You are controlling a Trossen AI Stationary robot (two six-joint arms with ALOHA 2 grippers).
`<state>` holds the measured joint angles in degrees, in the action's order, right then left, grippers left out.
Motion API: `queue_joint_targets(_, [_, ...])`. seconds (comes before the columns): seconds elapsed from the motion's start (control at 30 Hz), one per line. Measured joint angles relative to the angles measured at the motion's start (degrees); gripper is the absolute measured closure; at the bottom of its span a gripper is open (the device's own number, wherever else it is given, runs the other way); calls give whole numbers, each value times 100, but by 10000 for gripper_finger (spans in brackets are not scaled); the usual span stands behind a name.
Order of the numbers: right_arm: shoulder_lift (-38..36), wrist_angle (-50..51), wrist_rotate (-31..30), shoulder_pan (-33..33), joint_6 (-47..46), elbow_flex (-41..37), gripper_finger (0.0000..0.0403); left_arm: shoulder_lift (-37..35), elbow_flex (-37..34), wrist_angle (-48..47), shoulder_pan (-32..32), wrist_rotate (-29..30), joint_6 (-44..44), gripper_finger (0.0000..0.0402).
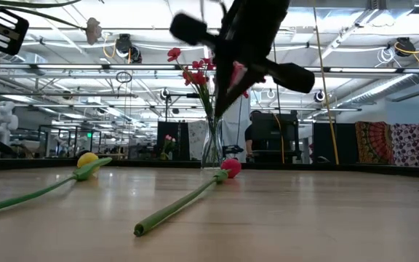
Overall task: Sort flowers into vase by color
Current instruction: Put the red flower into the transparent vase
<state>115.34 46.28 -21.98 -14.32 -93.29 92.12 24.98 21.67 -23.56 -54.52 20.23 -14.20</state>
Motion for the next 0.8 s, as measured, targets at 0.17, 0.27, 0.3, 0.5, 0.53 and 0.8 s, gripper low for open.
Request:
queue_joint_targets(0.17, [359, 824, 116, 237, 347, 613, 403, 1, 0, 69, 2, -17, -73, 297])
queue_joint_targets(0.27, [397, 804, 126, 329, 565, 656, 403, 2, -1, 44, 23, -49, -184, 297])
queue_joint_targets(0.3, [399, 826, 139, 355, 589, 653, 403, 6, -14, 33, 49, 26, -186, 297])
queue_joint_targets(0.5, [397, 1075, 260, 459, 661, 653, 400, 8, -341, -3, 471, 132, -446, 297])
queue_joint_targets(0.53, [397, 1131, 288, 468, 723, 653, 397, 8, -385, -19, 565, 133, -453, 297])
queue_joint_targets(0.8, [397, 1143, 283, 568, 773, 651, 359, 1, -531, -14, 1465, 81, 31, 297])
